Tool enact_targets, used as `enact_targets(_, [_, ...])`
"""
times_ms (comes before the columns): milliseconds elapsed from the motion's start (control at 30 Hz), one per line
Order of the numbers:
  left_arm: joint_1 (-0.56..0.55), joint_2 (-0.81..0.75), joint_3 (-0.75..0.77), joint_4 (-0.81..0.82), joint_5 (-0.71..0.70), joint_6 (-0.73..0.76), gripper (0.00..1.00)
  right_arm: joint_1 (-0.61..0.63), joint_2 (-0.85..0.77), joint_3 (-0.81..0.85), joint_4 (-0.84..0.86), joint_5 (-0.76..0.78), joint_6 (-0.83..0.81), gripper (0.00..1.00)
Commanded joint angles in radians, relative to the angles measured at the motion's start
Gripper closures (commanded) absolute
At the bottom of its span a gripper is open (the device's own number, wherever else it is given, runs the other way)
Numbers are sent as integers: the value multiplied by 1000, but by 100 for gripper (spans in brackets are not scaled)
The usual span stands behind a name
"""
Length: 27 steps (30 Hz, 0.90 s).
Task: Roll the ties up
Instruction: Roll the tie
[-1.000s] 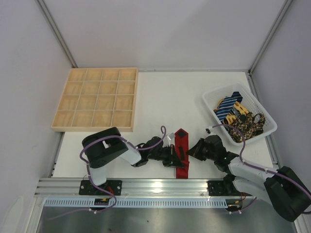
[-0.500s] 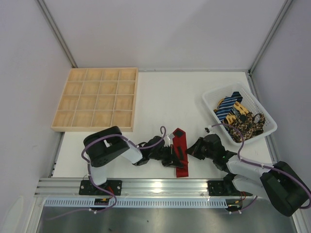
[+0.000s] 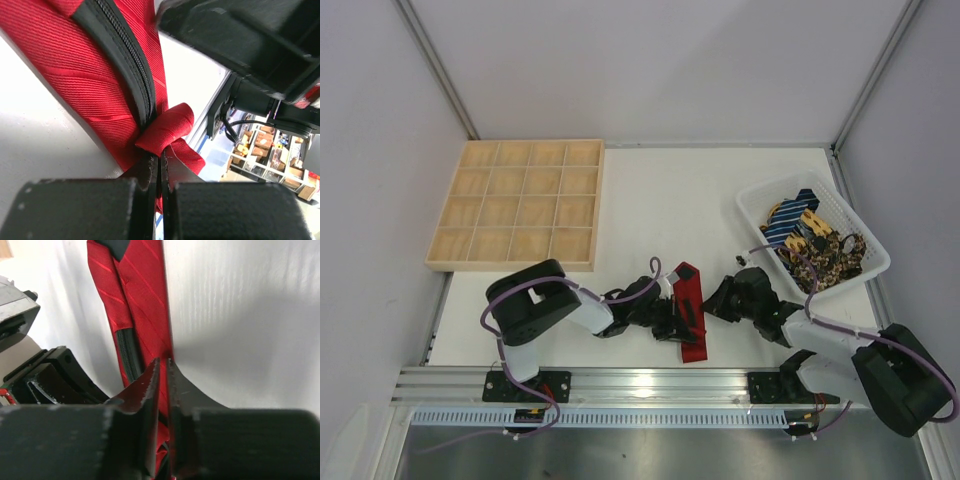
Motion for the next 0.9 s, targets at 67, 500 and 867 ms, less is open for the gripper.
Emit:
enact_targets(67, [14,11,-13,-123,-54,65,100,-5,-87,120,-228,78,-202,75])
enact_targets(500, [46,56,-4,-183,20,159,100,43,-404,76,-208,-223,-588,48])
enact_targets(867, [96,83,30,-272,92,292,100,602,-507,59,-281,149,-651,39])
